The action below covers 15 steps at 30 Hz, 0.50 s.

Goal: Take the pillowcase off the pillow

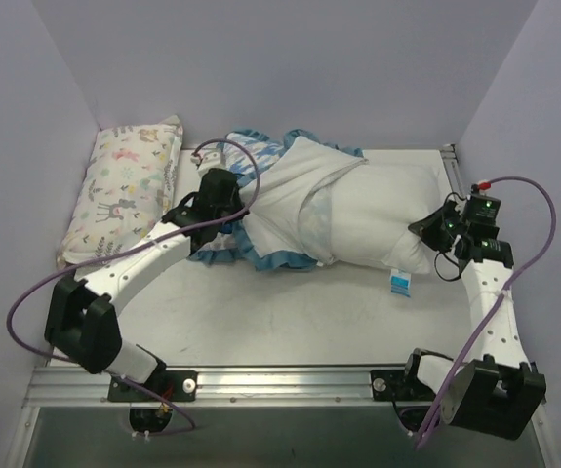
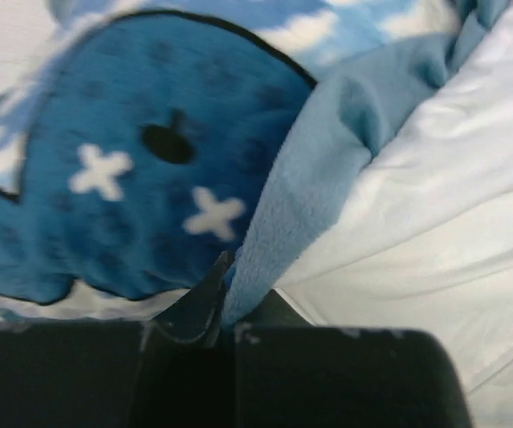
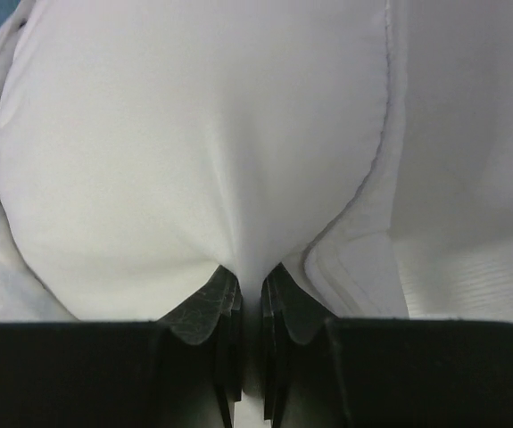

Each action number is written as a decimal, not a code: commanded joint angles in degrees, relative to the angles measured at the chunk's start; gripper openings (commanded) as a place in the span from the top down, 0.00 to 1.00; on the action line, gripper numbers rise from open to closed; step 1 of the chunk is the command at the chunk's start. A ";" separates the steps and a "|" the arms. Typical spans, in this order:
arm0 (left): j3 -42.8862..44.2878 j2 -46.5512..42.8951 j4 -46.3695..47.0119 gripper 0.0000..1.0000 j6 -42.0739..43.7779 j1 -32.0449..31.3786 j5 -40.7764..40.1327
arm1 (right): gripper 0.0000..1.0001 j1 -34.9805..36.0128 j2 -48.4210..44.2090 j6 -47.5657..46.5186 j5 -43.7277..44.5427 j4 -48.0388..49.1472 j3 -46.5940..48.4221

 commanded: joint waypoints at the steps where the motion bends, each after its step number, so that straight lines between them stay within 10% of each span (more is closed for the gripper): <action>1: -4.05 -9.17 -3.89 1.00 -2.41 9.15 -5.72 | 1.00 -5.07 -2.84 -1.15 6.35 -3.88 4.04; 9: -6.08 -7.01 1.39 1.00 0.92 1.01 1.49 | 0.95 0.81 0.15 -2.81 8.01 -4.40 6.23; 10: -5.56 -5.26 2.27 1.00 1.62 -0.57 1.06 | 0.67 2.82 -0.11 -3.69 10.81 -4.93 6.85; 13: -4.94 -2.62 3.58 1.00 1.36 -4.97 1.48 | 0.26 6.08 -2.22 -5.10 14.34 -7.13 10.10; 15: -4.76 -1.82 4.21 1.00 0.92 -6.11 1.84 | 0.17 10.04 -4.32 -6.77 18.21 -8.44 12.20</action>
